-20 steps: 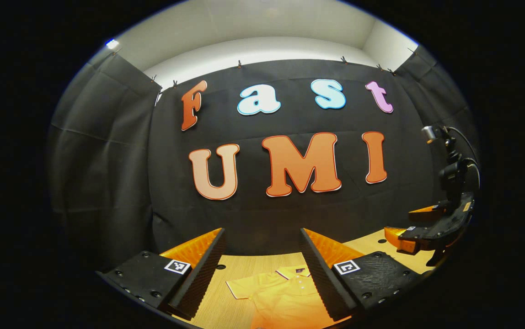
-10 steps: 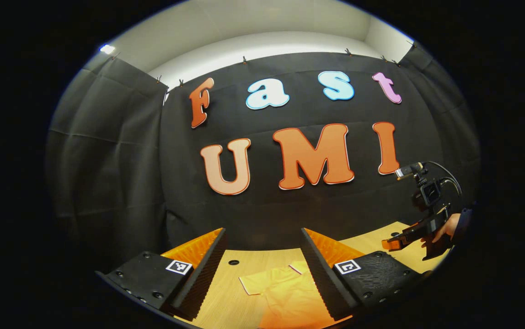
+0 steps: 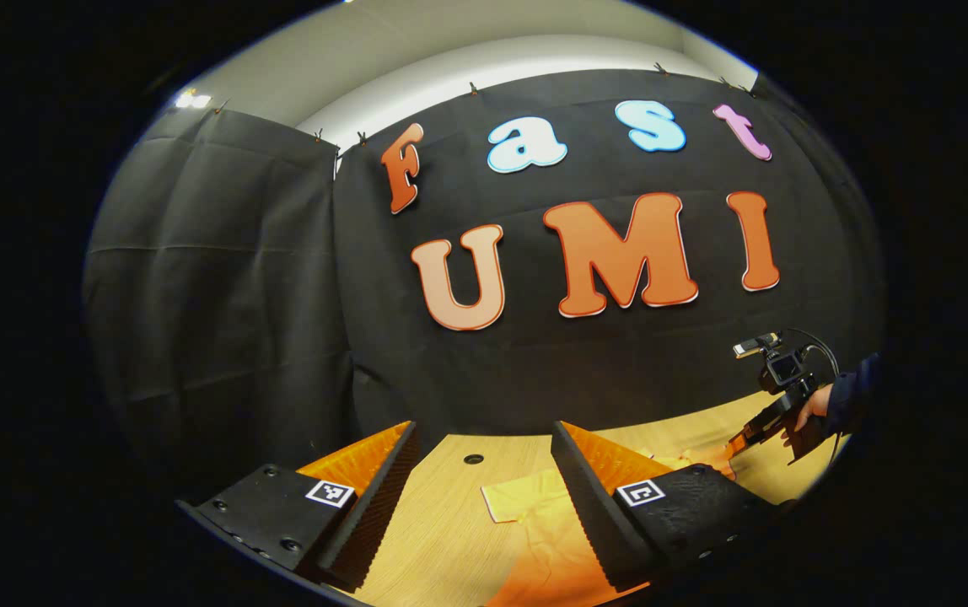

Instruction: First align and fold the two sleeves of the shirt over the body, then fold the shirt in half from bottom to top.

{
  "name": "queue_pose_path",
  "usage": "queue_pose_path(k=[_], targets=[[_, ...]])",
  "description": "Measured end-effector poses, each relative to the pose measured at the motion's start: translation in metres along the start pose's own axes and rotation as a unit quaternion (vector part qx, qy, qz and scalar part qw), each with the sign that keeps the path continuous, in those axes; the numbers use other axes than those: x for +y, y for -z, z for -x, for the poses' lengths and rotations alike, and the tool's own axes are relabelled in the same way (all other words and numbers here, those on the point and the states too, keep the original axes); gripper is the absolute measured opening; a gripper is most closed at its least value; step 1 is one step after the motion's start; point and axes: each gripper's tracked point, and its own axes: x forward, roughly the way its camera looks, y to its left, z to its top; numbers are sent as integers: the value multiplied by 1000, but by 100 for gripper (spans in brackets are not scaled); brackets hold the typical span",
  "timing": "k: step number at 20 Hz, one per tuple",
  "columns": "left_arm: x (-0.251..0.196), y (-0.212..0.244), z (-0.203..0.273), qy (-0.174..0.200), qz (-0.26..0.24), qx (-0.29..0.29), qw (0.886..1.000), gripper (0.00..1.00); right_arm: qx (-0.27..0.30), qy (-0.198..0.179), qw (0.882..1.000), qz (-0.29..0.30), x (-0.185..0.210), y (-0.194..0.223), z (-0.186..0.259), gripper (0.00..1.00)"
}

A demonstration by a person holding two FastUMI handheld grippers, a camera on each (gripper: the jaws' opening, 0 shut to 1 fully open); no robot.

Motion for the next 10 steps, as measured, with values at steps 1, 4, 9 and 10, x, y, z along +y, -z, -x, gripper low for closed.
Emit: queue_pose_path(k=[1,4,9,10], targets=[[-3,8,-2,0,1,15,1000,98,20,-4,1000,-4,0,1,-10,96],[-2,20,-3,-11,12,37,999,99,58,-17,998,-20,0,-4,-32,96],[-1,27,0,-33,-3,53,998,99,119,-18,992,-46,-7,3,-68,93],[-1,28,1,-34,-3,57,998,99,127,-13,991,-47,-10,5,-73,93]])
